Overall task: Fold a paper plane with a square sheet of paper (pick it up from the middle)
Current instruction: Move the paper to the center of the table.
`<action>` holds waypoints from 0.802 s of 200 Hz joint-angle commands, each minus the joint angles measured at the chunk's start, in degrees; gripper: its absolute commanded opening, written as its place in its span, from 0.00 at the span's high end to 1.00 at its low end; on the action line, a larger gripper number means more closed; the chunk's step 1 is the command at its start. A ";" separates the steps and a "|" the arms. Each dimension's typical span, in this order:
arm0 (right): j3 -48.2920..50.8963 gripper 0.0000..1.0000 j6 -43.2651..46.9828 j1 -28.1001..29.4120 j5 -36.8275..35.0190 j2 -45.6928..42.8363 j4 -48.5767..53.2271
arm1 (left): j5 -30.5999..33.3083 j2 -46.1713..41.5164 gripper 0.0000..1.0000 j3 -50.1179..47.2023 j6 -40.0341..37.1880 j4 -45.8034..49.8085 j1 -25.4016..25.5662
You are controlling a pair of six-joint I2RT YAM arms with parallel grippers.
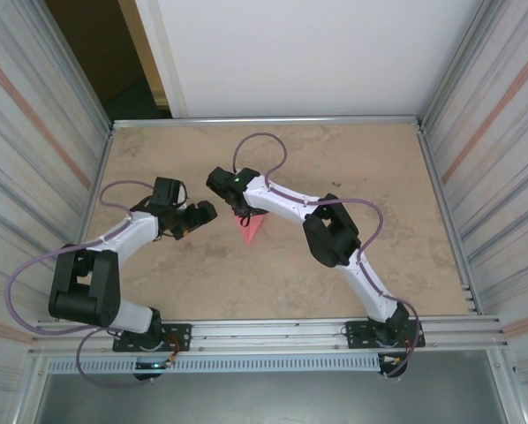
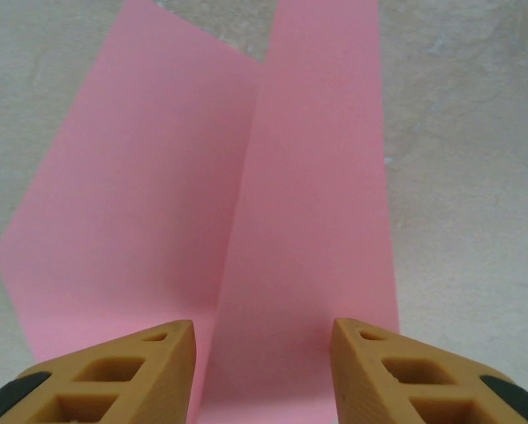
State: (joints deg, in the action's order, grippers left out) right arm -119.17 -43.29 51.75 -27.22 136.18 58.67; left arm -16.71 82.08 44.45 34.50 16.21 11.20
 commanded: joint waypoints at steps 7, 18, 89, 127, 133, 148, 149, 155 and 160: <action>-1.68 0.60 -2.73 -0.40 -2.40 0.72 5.02 | 0.45 0.10 0.14 -0.33 -0.70 0.06 -0.83; -1.54 0.63 -3.32 -0.58 -2.36 0.67 5.56 | 0.44 0.02 0.14 -0.33 -0.65 0.14 -1.13; 4.48 0.90 -6.46 -1.64 -2.39 -4.39 3.77 | -0.34 -1.05 0.13 -0.04 -0.28 0.32 -2.46; 14.77 0.98 -5.41 -2.97 0.72 -13.40 -5.62 | -6.23 -2.35 0.13 -2.37 2.19 -4.02 -3.70; 17.32 0.98 -4.85 -3.55 2.66 -15.72 -8.65 | -7.29 -2.73 0.13 -2.95 2.91 -5.19 -3.90; 25.24 0.98 -3.36 -5.47 9.93 -21.78 -18.97 | -9.74 -3.71 0.13 -4.06 4.50 -7.75 -4.04; 25.84 0.98 -3.33 -5.63 10.49 -22.20 -19.66 | -9.83 -3.74 0.13 -4.04 4.60 -7.85 -4.06; 29.18 0.98 -3.00 -6.81 14.25 -24.49 -23.89 | -10.80 -4.25 0.13 -4.54 5.25 -8.74 -4.02; 31.99 0.98 -2.63 -7.78 17.78 -26.34 -27.72 | -11.63 -4.59 0.13 -5.00 5.81 -9.62 -4.06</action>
State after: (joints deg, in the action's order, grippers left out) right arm -95.96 -47.42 47.72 -22.06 119.68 48.16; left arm -22.61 80.60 41.21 36.95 11.75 7.51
